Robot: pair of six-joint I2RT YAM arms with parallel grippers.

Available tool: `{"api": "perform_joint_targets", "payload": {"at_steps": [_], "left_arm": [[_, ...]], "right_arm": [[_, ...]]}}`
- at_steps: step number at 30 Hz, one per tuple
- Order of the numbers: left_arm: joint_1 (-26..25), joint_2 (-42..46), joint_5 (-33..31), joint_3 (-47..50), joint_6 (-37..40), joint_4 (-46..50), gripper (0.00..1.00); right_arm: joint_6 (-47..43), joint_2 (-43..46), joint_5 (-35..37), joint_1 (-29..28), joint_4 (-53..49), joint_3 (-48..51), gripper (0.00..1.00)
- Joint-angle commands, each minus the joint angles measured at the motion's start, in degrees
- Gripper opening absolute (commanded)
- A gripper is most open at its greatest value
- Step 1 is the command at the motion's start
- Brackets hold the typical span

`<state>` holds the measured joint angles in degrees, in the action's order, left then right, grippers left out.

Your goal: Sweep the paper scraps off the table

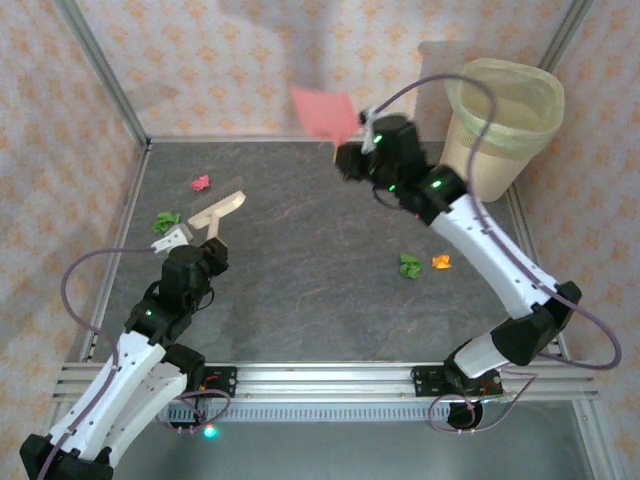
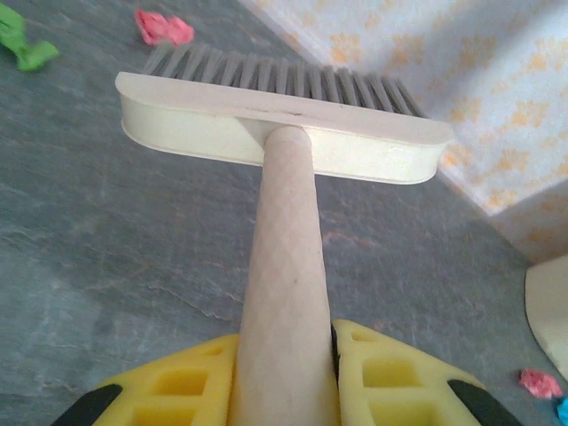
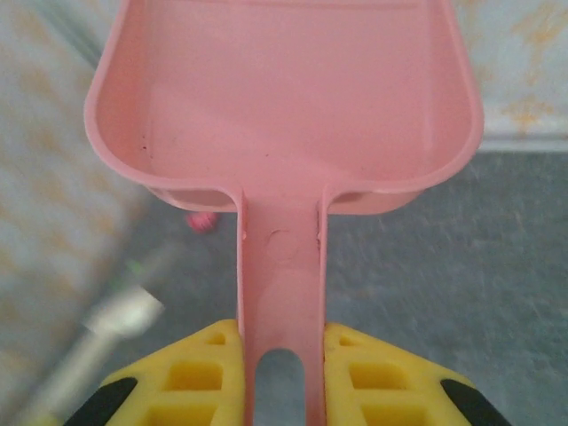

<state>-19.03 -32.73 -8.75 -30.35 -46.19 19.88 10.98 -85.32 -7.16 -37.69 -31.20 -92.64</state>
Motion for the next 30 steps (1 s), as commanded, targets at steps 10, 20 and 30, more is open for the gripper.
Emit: {"api": "perform_joint_targets", "payload": {"at_steps": [10,20,30], "left_arm": [[0.3,5.2,-11.9,1.4,-2.9,4.3,0.00],[0.4,-0.8,-13.0,0.4,-1.6,3.0,0.00],[3.2,-21.1,-6.9,-16.0,-3.1,11.3,0.00]], "right_arm": [[-12.2,-0.3,6.9,-12.7,14.9,27.8,0.00],[-14.3,-9.4,7.8,-21.2,22.3,31.0,0.00],[-15.6,-16.0,8.0,-24.2,25.3,30.3,0.00]]}}
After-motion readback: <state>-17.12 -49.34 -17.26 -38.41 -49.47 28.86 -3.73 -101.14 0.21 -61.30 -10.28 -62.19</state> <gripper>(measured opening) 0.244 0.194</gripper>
